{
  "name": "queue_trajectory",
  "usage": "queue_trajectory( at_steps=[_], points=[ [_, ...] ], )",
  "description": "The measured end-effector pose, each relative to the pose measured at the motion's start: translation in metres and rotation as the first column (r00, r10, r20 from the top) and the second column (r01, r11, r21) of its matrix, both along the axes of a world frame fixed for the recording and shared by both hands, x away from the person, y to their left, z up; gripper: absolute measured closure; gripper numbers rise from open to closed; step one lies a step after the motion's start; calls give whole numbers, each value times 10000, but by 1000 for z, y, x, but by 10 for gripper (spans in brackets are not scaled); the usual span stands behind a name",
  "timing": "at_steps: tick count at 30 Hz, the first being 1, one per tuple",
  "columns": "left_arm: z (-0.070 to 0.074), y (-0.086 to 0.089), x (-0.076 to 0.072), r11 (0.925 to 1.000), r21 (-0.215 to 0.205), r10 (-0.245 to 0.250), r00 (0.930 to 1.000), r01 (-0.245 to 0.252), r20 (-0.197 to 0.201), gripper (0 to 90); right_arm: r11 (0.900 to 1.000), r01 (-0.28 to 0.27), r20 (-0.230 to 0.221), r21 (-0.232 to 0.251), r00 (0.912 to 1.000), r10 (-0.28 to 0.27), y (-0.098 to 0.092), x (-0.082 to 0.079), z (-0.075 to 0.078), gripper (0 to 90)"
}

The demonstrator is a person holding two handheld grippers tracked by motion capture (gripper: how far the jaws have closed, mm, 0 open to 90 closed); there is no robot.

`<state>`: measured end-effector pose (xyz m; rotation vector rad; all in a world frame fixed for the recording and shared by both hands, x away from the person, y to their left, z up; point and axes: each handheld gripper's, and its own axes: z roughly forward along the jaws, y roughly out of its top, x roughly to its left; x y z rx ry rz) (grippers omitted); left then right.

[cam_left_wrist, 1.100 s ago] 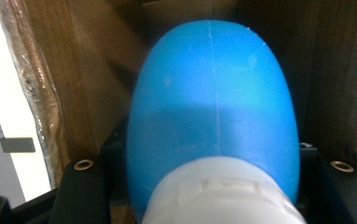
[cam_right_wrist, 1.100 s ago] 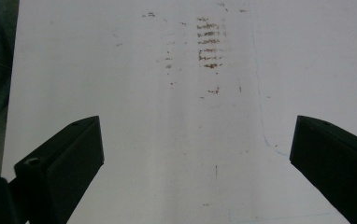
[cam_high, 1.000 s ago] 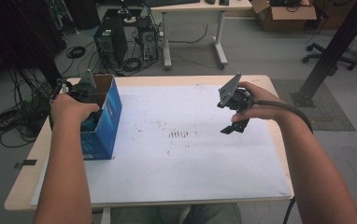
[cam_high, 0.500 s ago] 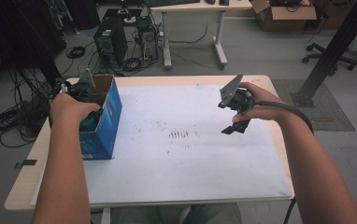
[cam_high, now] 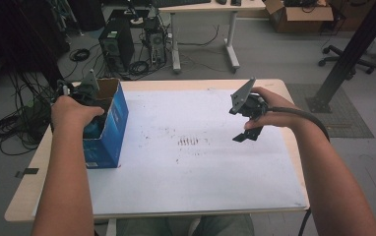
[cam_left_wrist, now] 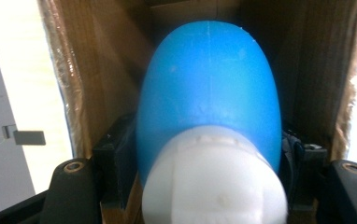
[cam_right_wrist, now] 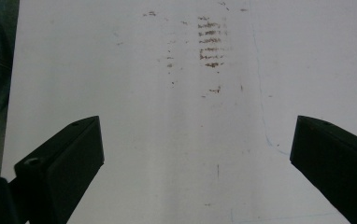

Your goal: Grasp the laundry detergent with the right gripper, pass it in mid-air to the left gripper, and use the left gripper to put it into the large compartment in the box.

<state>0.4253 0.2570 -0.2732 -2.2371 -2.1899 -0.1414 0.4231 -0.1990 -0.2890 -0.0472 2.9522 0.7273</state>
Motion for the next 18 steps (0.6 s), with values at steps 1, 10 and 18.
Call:
queue_trajectory(
  at_steps=[1, 10, 18],
  points=[
    [2, 0, 0, 10000, 7, 23, 10000, -23, 45, 326, 10000, -6, 12, 16, 10000, 6, 0, 0, 0, 28],
    [21, -4, -4, 9993, 358, 66, 9994, -78, 340, 259, 10000, -18, 58, 56, 10000, 18, -2, -1, 2, 28],
    [33, -6, -8, 9977, 672, 57, 9986, -92, 518, 231, 10000, -45, 88, 72, 10000, 45, -2, -3, 4, 29]
  ],
)
